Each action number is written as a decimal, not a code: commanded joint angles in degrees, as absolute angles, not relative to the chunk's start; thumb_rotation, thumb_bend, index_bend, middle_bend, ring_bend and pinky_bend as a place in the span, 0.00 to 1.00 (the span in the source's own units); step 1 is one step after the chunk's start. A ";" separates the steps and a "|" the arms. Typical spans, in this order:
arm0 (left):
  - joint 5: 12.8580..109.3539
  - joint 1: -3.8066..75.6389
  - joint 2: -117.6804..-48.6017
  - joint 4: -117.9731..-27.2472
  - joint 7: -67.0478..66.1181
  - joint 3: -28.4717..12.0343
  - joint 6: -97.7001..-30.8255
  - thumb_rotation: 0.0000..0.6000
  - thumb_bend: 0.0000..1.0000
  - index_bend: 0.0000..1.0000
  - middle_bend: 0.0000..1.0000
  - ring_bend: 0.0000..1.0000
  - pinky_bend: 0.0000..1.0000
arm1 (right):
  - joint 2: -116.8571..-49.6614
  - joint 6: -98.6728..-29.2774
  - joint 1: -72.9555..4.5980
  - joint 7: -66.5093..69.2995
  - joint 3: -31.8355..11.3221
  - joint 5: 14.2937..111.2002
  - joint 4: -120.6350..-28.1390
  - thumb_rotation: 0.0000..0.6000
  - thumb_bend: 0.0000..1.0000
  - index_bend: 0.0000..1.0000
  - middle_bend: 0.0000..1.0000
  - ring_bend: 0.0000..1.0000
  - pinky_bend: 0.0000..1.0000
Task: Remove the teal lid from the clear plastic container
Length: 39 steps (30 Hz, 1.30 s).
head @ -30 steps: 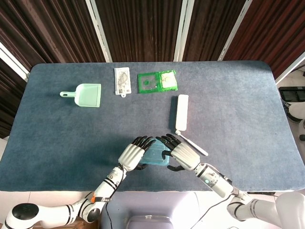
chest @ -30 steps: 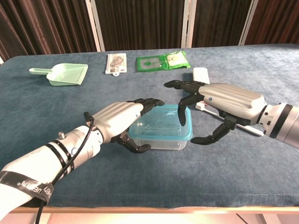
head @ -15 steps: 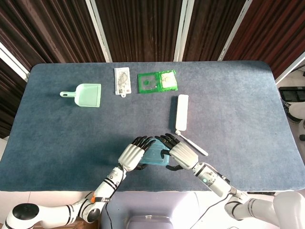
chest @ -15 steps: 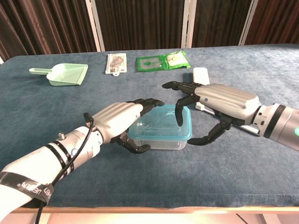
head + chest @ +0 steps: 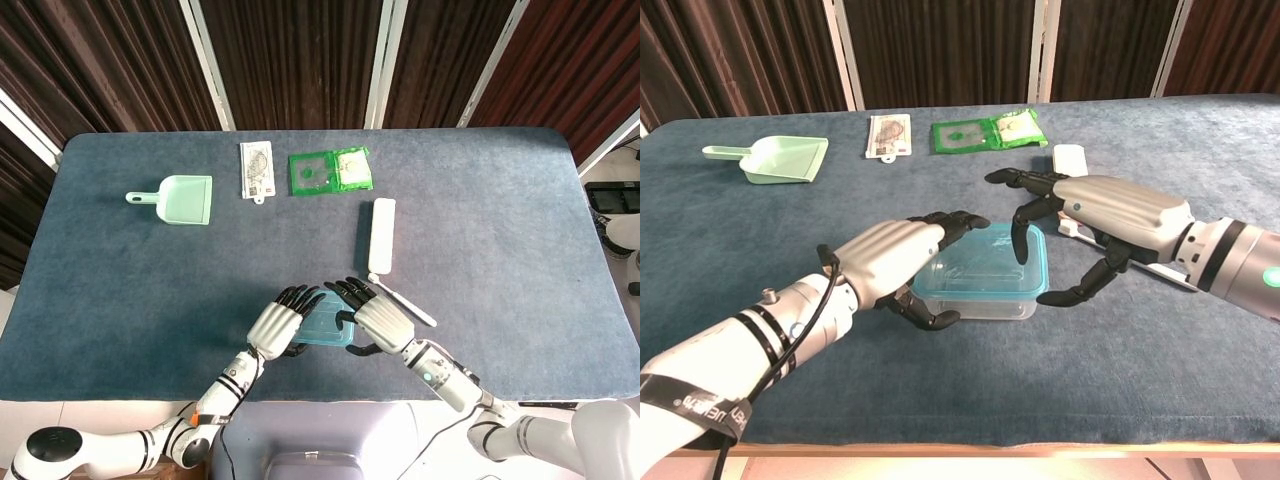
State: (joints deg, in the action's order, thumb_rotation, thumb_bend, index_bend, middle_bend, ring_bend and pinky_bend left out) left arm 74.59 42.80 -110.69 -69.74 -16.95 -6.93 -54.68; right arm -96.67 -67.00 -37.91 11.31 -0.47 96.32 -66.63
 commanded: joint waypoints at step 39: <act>77.56 41.60 -109.17 -71.59 -15.30 -5.18 -55.41 1.00 0.35 0.00 0.57 0.53 0.72 | -95.86 -70.11 -39.26 7.94 -2.96 96.28 -67.51 1.00 0.34 0.63 0.13 0.00 0.00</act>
